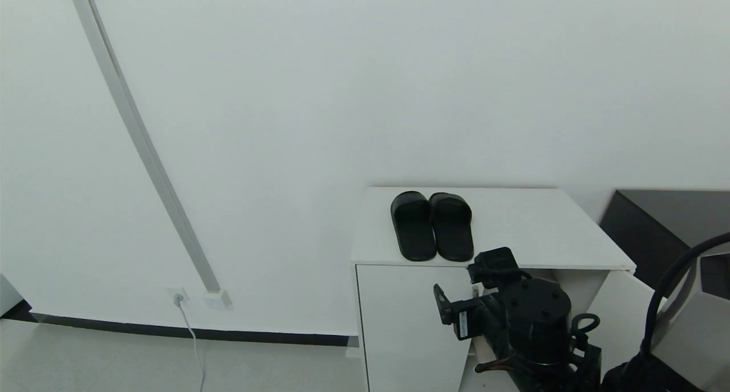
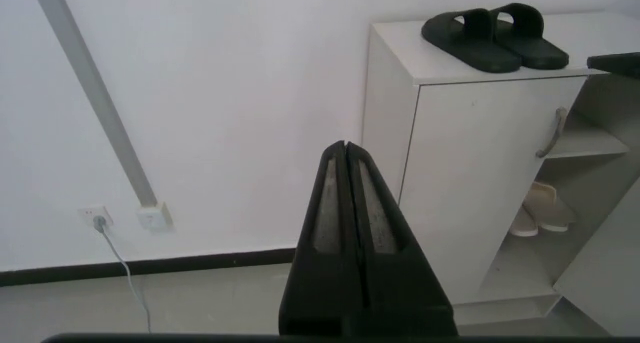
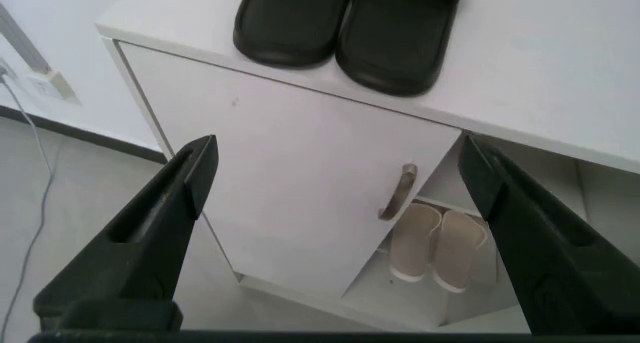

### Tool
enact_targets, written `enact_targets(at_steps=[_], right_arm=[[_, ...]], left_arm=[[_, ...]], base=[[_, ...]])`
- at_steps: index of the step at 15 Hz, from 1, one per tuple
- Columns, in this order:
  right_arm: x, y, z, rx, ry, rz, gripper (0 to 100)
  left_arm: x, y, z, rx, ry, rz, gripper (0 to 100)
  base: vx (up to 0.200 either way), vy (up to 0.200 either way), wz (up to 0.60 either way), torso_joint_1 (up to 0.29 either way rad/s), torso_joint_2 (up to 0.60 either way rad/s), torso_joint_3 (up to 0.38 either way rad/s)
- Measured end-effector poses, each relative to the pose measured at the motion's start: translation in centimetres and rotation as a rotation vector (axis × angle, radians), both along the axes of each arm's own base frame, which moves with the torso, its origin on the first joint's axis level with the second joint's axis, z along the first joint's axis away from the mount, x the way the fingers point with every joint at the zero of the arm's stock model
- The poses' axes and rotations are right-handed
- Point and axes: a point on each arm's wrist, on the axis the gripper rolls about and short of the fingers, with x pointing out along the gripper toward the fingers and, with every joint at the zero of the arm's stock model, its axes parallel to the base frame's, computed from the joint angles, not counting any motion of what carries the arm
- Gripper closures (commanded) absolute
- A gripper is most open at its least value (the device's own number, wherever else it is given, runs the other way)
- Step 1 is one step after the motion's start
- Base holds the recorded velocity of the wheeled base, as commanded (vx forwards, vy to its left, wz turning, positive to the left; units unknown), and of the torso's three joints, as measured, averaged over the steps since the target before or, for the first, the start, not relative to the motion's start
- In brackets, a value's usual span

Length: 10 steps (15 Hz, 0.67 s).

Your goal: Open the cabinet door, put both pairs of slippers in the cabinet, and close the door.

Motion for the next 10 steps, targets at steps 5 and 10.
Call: enact_targets(at_steps=[5,10], right_arm=[[0.1,0.0,-0.1,0.014,-0.033,0.02,0],[3.1,1.1,1.6,-0.024,0.032,-0.027,0]], left_arm=[[0.0,0.0,0.0,0.0,0.0,0.002,100],[0.0,0.0,0.0,0.001,0.0,0.002,100]], base=[[0.0,0.0,0.0,0.0,0.0,0.0],[0.0,0.0,0.0,0.0,0.0,0.0]])
